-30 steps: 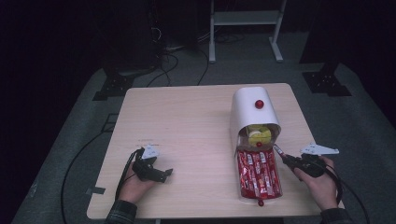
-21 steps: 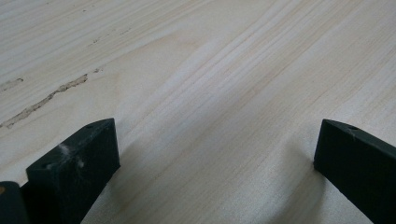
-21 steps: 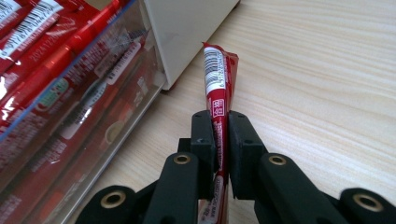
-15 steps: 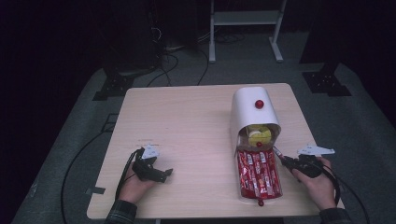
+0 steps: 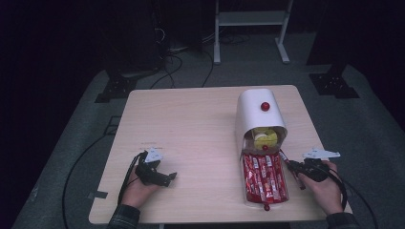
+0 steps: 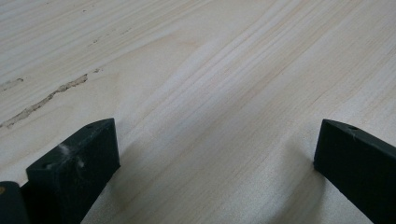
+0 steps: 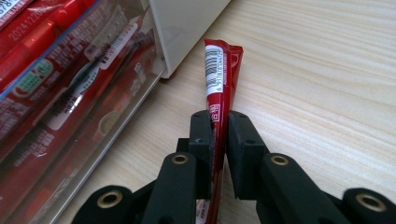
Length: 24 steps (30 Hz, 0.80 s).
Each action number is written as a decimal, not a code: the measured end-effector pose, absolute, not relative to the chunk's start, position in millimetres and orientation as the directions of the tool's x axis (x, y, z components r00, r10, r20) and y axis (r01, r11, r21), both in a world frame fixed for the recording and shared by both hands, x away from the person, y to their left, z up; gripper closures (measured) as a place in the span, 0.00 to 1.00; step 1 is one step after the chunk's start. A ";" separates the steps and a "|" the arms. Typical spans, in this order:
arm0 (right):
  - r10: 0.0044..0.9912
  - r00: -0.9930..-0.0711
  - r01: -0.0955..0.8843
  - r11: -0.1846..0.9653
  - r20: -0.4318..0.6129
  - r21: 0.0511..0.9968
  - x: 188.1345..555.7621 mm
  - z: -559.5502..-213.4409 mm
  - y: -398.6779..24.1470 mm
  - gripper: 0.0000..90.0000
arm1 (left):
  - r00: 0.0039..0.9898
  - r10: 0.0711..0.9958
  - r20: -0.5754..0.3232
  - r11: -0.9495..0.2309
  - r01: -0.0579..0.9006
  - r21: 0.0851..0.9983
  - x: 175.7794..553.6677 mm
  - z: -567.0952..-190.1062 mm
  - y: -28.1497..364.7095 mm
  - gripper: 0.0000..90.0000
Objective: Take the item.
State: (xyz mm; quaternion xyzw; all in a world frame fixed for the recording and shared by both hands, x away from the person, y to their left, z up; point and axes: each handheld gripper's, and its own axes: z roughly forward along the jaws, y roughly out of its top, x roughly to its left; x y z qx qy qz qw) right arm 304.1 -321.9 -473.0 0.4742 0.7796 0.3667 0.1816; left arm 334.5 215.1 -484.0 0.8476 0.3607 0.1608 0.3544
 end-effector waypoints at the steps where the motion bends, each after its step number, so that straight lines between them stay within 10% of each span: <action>1: 0.873 -0.484 0.607 0.282 0.065 0.743 304.1 -473.1 -321.7 0.88 | 0.688 0.725 0.017 -0.489 0.498 0.717 334.5 -484.0 215.1 0.00; 24: 0.885 -0.463 0.571 0.258 0.046 0.779 304.9 -469.8 -330.0 0.46 | 0.688 0.726 0.017 -0.489 0.498 0.717 334.5 -484.0 215.1 0.00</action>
